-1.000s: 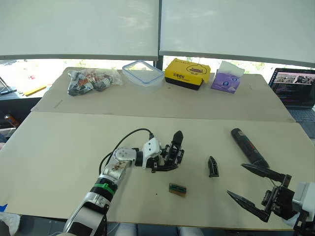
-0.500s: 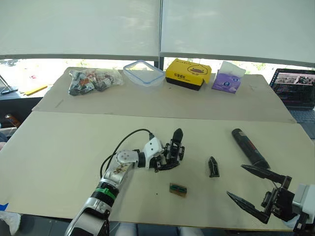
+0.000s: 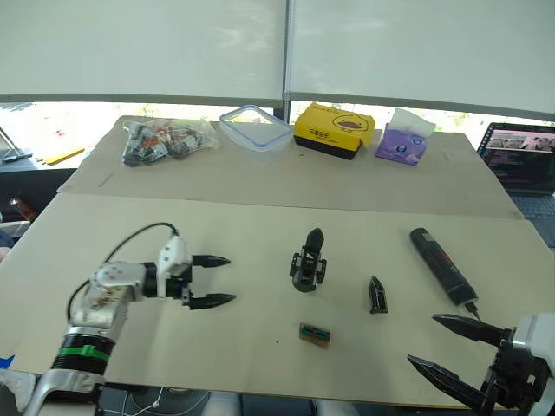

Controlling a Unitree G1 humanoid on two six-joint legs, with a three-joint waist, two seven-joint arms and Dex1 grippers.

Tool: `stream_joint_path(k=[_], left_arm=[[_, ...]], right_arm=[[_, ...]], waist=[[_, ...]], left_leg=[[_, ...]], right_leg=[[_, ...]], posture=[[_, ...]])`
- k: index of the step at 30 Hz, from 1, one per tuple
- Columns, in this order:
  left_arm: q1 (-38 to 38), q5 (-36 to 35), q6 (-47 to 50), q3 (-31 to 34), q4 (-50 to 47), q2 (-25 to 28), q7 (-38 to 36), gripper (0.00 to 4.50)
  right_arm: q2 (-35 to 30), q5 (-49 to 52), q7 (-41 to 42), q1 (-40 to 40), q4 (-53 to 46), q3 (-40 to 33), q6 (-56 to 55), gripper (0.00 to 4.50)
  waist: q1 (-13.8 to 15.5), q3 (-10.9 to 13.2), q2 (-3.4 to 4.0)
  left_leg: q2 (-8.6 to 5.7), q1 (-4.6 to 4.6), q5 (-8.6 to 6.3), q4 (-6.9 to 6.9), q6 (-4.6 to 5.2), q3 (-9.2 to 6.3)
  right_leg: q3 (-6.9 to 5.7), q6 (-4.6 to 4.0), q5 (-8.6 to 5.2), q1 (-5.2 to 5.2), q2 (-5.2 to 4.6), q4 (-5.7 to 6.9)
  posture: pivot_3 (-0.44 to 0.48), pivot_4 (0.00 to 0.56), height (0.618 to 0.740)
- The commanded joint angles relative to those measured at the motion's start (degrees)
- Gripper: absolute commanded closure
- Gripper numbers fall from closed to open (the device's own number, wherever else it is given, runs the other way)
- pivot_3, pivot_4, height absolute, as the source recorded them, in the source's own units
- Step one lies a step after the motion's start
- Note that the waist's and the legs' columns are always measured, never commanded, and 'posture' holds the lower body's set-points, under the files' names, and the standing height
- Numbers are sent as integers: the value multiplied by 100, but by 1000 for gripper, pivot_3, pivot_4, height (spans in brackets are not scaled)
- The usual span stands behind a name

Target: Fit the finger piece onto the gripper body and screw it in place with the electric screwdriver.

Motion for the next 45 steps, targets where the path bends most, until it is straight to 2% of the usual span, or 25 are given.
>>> stream_joint_path(k=[1,4,5,8,10,12,14,16,18,20,24,31,37,38,45], left_arm=[[17,-460,235,293,-668,145,-90,14],[16,-669,497,449,-1060,255,24,14],[-5,-740,594,473,-1181,275,68,14],[-79,-859,760,473,-1466,276,140,14],[-152,-910,820,450,-1618,187,234,14],[-166,-985,946,378,-1783,145,228,14],[-161,-1051,1037,297,-1934,121,205,14],[-155,-1045,1030,226,-2043,69,234,14],[-141,-1042,1042,192,-2115,43,259,14],[-109,-1047,1062,179,-2186,30,289,14],[-36,-1058,1091,166,-2292,40,313,14],[33,-1091,1179,200,-2411,64,366,14],[11,-1116,1214,204,-2457,69,384,14],[7,-1124,1218,204,-2467,71,388,0],[12,-1181,1237,185,-2501,91,435,0]], right_arm=[[163,145,1,93,-59,-238,184,0],[157,187,-211,2,-174,-192,453,0],[-36,320,-524,-51,-274,-207,869,0],[-908,1417,-1659,-523,-460,-207,2187,0],[-1792,2549,-2661,-1099,-323,3,2930,0],[-2906,3815,-3802,-1624,28,449,3527,0],[-3537,4895,-4975,-2411,419,1202,3318,0],[-3839,5817,-6054,-3389,782,2164,2954,0],[-3929,6140,-6796,-4339,1032,3063,3112,0],[-3721,6137,-7445,-5227,1276,3863,3378,0],[-3213,6187,-8248,-6272,1643,4750,3645,0],[-2533,6430,-9259,-6841,1771,5472,3738,0],[-2271,6239,-9605,-6644,1853,5719,3788,0],[-2242,6162,-9609,-6585,1883,5711,3793,536],[-1991,5928,-9657,-6430,1971,5587,3856,2915]], waist=[[48,0,0],[54,0,0],[52,0,0],[-23,1,-1],[-83,4,-7],[-102,7,-10],[-88,14,-24],[-80,18,-25],[-67,22,-31],[-71,28,-41],[-80,35,-48],[-87,37,-46],[-79,36,-46],[-78,35,-48],[-89,30,-57]], left_leg=[[-1,-2,0,0,0,1],[1,-2,0,-3,0,4],[2,-1,0,-4,0,4],[5,0,0,-1,0,5],[5,0,0,3,1,7],[4,2,2,8,3,7],[4,3,7,1,11,7],[5,-5,8,-2,14,6],[1,-19,8,-2,15,6],[1,-24,5,-3,19,6],[2,-35,3,-9,22,6],[6,-32,4,-8,24,6],[6,-27,7,-1,29,6],[6,-23,7,0,29,6],[20,-9,9,2,32,6]], right_leg=[[0,0,0,3,-2,-7],[1,0,0,0,-2,-10],[1,0,0,-1,-1,-8],[1,-4,3,-3,1,-3],[3,-11,8,-2,1,-4],[4,-13,12,0,1,-1],[5,-13,12,-1,1,0],[3,-12,11,-5,5,-1],[4,-9,9,-9,2,-9],[3,-12,12,-10,1,-13],[2,-5,37,-22,1,-11],[1,-13,36,-29,5,3],[2,-34,23,-23,6,8],[2,-34,23,-19,6,8],[2,-23,16,-9,18,7]], posture=[[0,150,740],[0,150,740],[0,150,740],[0,150,740],[0,150,740],[0,150,740],[0,150,740],[0,150,740],[0,150,740],[0,150,740],[0,150,740],[0,150,740],[0,150,740],[0,150,740],[0,150,740]])
